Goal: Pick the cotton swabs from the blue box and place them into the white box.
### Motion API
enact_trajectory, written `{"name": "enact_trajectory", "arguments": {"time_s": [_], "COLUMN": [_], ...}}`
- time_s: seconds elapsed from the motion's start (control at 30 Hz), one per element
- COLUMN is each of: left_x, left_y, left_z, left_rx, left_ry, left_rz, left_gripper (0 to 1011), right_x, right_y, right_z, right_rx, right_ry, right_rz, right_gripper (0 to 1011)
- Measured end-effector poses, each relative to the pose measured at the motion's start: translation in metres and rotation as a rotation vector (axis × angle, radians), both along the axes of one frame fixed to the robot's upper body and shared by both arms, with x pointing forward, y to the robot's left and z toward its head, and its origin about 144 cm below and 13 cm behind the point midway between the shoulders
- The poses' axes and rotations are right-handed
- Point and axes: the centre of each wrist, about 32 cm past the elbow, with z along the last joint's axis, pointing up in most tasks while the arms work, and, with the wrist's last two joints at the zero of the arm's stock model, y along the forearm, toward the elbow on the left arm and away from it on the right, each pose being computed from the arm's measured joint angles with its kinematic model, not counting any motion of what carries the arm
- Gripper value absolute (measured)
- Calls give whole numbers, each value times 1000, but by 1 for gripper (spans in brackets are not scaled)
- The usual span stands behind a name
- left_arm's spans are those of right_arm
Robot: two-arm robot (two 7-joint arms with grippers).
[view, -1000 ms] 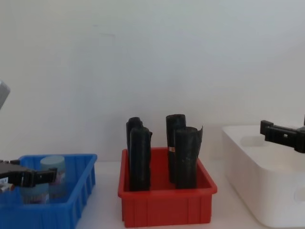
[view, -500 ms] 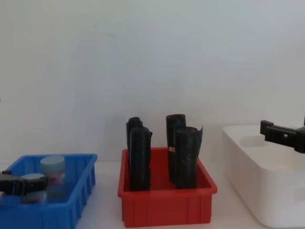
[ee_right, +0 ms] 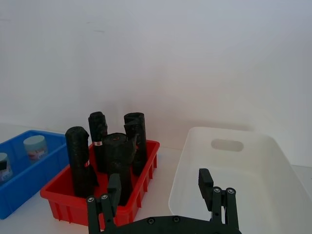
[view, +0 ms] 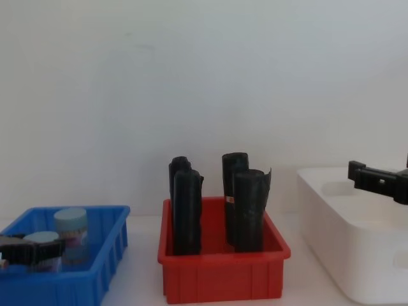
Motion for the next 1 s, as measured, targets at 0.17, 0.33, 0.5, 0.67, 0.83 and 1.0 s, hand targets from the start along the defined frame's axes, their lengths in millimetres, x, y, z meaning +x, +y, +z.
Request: {"name": "enact_trajectory", "arguments": {"time_s": [0.17, 0.33, 0.5, 0.67, 0.83, 1.0], "left_x": [0, 0, -2, -3, -5, -7], "left_y": [0, 0, 0, -2, -6, -12], "left_z": [-1, -1, 2, 10, 26, 48], "left_rx": [-11, -17, -19, -18, -10, 4], "left_ry": [-6, -10, -22, -50, -86, -112], "left_rz": [-11, -15, -22, -35, -55, -92], "left_gripper": [739, 670, 670, 670, 670, 670], "right_x": [0, 0, 0, 0, 0, 0], "right_y": [0, 0, 0, 0, 0, 0], "right_z": [0, 0, 0, 0, 0, 0], "right_rx": [0, 0, 0, 0, 0, 0], "right_ry": [0, 0, 0, 0, 0, 0], "right_rz": [0, 0, 0, 0, 0, 0], "right_gripper": [1001, 1002, 1002, 1001, 1001, 1002]}}
